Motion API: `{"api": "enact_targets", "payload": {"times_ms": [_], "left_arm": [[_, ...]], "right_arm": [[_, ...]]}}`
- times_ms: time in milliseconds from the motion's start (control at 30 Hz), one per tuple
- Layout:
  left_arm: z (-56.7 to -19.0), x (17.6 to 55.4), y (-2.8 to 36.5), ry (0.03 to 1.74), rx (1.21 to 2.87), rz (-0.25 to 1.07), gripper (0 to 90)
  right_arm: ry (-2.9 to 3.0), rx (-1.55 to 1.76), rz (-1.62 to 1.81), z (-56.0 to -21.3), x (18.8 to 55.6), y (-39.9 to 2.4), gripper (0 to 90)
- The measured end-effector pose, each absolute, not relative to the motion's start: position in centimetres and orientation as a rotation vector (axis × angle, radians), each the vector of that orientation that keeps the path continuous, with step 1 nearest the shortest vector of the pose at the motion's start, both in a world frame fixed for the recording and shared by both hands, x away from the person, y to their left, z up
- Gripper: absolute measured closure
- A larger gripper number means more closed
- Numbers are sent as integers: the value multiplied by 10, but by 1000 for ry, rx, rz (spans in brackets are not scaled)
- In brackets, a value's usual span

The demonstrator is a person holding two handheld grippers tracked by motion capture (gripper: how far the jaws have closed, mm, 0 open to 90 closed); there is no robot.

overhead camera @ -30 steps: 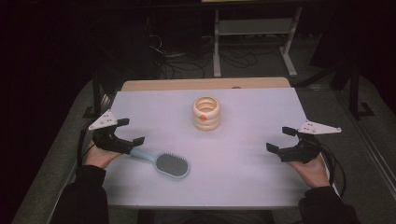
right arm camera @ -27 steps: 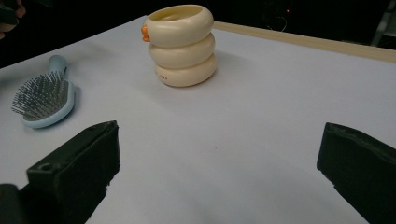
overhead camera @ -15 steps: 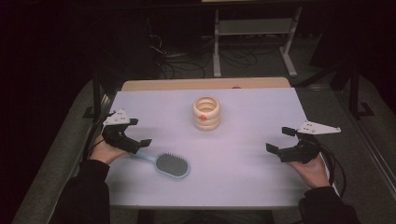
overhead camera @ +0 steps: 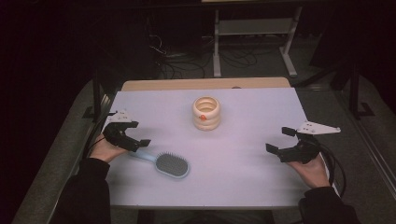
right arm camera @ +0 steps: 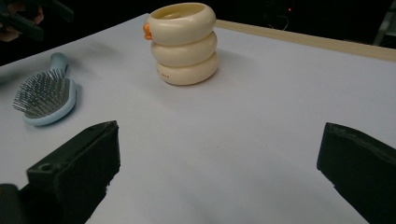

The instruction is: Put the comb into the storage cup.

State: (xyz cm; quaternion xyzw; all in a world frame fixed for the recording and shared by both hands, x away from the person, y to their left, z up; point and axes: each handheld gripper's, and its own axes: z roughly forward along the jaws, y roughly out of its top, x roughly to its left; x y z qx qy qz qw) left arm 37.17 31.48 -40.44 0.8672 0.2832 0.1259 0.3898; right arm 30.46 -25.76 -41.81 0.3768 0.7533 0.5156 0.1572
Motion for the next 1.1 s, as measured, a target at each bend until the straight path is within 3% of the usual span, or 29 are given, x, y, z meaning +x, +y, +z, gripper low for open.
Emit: {"api": "enact_targets", "payload": {"times_ms": [367, 400, 533, 633, 667, 700, 967, 1033, 1100], "left_arm": [[-408, 373, 317, 711, 2230, 313, 263], [-408, 372, 316, 703, 2245, 329, 342], [-408, 371, 315, 702, 2251, 352, 433], [-407, 371, 316, 708, 2245, 378, 571], [-407, 371, 316, 705, 2247, 382, 571], [-407, 371, 316, 703, 2251, 389, 660], [-409, 371, 316, 731, 2282, 436, 802], [-410, 370, 316, 728, 2282, 448, 900], [-411, 370, 316, 728, 2289, 447, 900]], "right_arm": [[2157, 1073, 1471, -418, 304, -257, 0], [2158, 1074, 1468, -418, 305, -257, 0], [2157, 1075, 1468, -418, 304, -257, 0], [2156, 1074, 1470, -418, 304, -257, 0], [2157, 1075, 1470, -418, 304, -257, 0], [2159, 1076, 1468, -418, 304, -257, 0], [2160, 1073, 1466, -418, 304, -257, 0], [2163, 1075, 1465, -418, 305, -257, 0], [2165, 1074, 1463, -419, 305, -257, 0]]}}
